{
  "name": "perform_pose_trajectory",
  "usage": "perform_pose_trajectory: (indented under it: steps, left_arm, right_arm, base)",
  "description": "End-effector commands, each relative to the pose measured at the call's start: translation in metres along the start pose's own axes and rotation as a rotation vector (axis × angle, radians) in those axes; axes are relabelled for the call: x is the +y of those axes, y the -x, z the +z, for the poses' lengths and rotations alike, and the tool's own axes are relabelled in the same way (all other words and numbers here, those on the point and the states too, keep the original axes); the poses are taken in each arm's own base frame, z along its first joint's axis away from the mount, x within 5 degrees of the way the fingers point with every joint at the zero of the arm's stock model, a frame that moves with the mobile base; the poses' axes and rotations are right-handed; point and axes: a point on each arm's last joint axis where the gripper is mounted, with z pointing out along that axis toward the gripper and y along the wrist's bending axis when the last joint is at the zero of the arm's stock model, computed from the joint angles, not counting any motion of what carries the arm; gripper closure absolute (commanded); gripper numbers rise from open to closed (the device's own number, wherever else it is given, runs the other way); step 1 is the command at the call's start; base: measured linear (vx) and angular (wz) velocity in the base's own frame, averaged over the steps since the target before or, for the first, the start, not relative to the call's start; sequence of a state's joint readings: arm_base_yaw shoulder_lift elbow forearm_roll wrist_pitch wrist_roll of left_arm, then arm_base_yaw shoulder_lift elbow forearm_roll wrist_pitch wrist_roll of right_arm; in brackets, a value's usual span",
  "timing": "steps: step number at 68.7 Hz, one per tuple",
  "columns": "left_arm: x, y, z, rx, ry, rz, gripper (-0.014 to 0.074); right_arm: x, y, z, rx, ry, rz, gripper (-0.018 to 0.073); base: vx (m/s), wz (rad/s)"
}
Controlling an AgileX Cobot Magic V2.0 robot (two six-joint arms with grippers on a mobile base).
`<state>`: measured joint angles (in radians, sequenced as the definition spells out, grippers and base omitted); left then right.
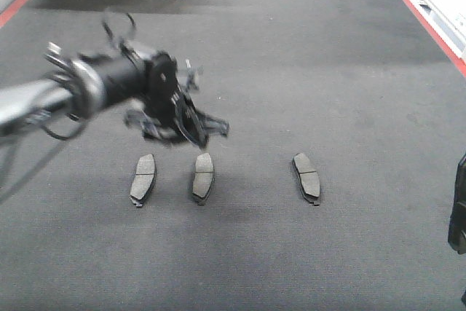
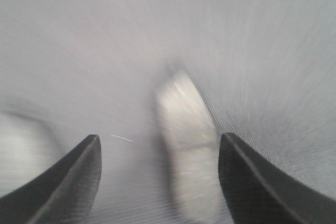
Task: Move and align brake pads A on conveyor
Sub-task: 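Open the left gripper to release the pad and raise it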
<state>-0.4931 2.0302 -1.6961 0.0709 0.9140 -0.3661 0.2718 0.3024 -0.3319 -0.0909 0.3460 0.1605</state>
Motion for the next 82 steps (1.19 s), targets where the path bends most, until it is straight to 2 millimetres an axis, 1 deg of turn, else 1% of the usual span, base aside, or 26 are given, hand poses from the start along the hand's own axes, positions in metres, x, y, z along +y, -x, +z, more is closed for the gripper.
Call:
perform_pose_trajectory:
  steps: [1, 4, 13, 22, 28, 30, 32, 33, 35, 36, 37, 40, 41, 42, 45, 46, 49, 51, 56, 59, 61, 64, 69, 70, 75, 82]
  left_arm:
    - [-0.003, 0.013, -0.063, -0.185, 0.002, 0.054, 0.0155]
    - [-0.004, 0.013, -0.075, -0.211, 0.013, 0.076, 0.0172]
    - [-0.008, 0.009, -0.108, -0.271, 0.027, 0.141, 0.0284]
    - [-0.011, 0.004, -0.145, -0.354, 0.003, 0.176, 0.0449]
    - [-0.007, -0.003, -0.170, -0.428, -0.020, 0.195, 0.0559]
    - [-0.005, -0.007, -0.176, -0.450, -0.028, 0.196, 0.0596]
    - [-0.003, -0.011, -0.179, -0.460, -0.033, 0.198, 0.0605]
    - [-0.002, -0.015, -0.185, -0.475, -0.038, 0.199, 0.0604]
    - [0.001, -0.021, -0.189, -0.487, -0.043, 0.200, 0.0604]
    - [0.002, -0.024, -0.187, -0.481, -0.042, 0.202, 0.0603]
    - [0.004, -0.028, -0.193, -0.499, -0.049, 0.202, 0.0603]
    - [0.009, -0.039, -0.197, -0.516, -0.056, 0.210, 0.0603]
    - [0.011, -0.045, -0.195, -0.512, -0.055, 0.215, 0.0603]
    - [0.012, -0.047, -0.200, -0.530, -0.061, 0.217, 0.0603]
    - [0.017, -0.060, -0.203, -0.549, -0.068, 0.232, 0.0603]
    - [0.019, -0.065, -0.201, -0.545, -0.068, 0.235, 0.0603]
    - [0.024, -0.079, -0.207, -0.576, -0.082, 0.237, 0.0603]
    - [0.027, -0.087, -0.205, -0.574, -0.083, 0.240, 0.0603]
    - [0.037, -0.110, -0.212, -0.618, -0.102, 0.242, 0.0603]
    - [0.042, -0.126, -0.212, -0.630, -0.109, 0.244, 0.0603]
    - [0.047, -0.136, -0.218, -0.661, -0.119, 0.243, 0.0603]
    - [0.053, -0.151, -0.219, -0.682, -0.128, 0.244, 0.0603]
    - [0.063, -0.175, -0.230, -0.751, -0.150, 0.241, 0.0603]
    - [0.064, -0.179, -0.228, -0.749, -0.150, 0.242, 0.0603]
    - [0.074, -0.203, -0.236, -0.822, -0.172, 0.237, 0.0603]
    - [0.088, -0.236, -0.240, -0.899, -0.194, 0.229, 0.0603]
  right_arm:
    - [0.002, 0.019, -0.003, -0.120, 0.011, -0.018, 0.0564]
    - [0.002, 0.019, -0.003, -0.120, 0.011, -0.018, 0.0564]
    - [0.002, 0.019, -0.003, -0.120, 0.011, -0.018, 0.0564]
    - [0.002, 0.019, -0.003, -0.120, 0.011, -0.018, 0.0564]
    - [0.002, 0.019, -0.003, -0.120, 0.011, -0.018, 0.0564]
    - [0.002, 0.019, -0.003, -0.120, 0.011, -0.018, 0.0564]
    - [0.002, 0.019, -0.003, -0.120, 0.011, -0.018, 0.0564]
    - [0.002, 0.019, -0.003, -0.120, 0.011, -0.018, 0.0564]
    - [0.002, 0.019, -0.003, -0.120, 0.011, -0.018, 0.0564]
    - [0.002, 0.019, -0.003, -0.120, 0.011, -0.018, 0.0564]
    - [0.002, 0.019, -0.003, -0.120, 0.011, -0.018, 0.0564]
    - [0.002, 0.019, -0.003, -0.120, 0.011, -0.018, 0.0564]
    - [0.002, 0.019, -0.003, -0.120, 0.011, -0.018, 0.0564]
    - [0.002, 0.019, -0.003, -0.120, 0.011, -0.018, 0.0564]
    - [0.002, 0.019, -0.003, -0.120, 0.011, -0.018, 0.0564]
    - [0.002, 0.019, -0.003, -0.120, 0.011, -0.018, 0.0564]
    - [0.002, 0.019, -0.003, -0.120, 0.011, -0.018, 0.0564]
    - [0.002, 0.019, -0.003, -0.120, 0.011, -0.018, 0.0564]
    - [0.002, 0.019, -0.003, -0.120, 0.011, -0.018, 0.0564]
    - [0.002, 0.019, -0.003, -0.120, 0.011, -0.018, 0.0564]
    - [0.002, 0.019, -0.003, -0.120, 0.011, -0.018, 0.0564]
    - [0.002, 0.019, -0.003, -0.120, 0.011, -0.018, 0.0564]
    - [0.002, 0.019, -0.003, -0.120, 0.011, -0.018, 0.0564]
    - [0.002, 0.019, -0.003, -0.120, 0.011, -0.018, 0.0564]
    - [0.002, 0.019, -0.003, -0.120, 0.011, -0.018, 0.0564]
    - [0.002, 0.019, -0.003, -0.120, 0.011, -0.018, 0.0564]
  base:
    - [0.00, 0.00]
    - [0.00, 0.00]
    - [0.00, 0.00]
    - [0.00, 0.00]
    - [0.00, 0.00]
    - [0.00, 0.00]
    - [0.00, 0.00]
    - [0.00, 0.00]
    - [0.00, 0.00]
    - [0.00, 0.00]
    - [0.00, 0.00]
    - [0.00, 0.00]
    - [0.00, 0.00]
    - [0.00, 0.00]
    - [0.00, 0.00]
    - [0.00, 0.00]
    - [0.00, 0.00]
    - [0.00, 0.00]
    - [0.00, 0.00]
    - [0.00, 0.00]
    - [0.00, 0.00]
    - [0.00, 0.00]
    - [0.00, 0.00]
    - [0.00, 0.00]
    - [0.00, 0.00]
    - [0.00, 0.00]
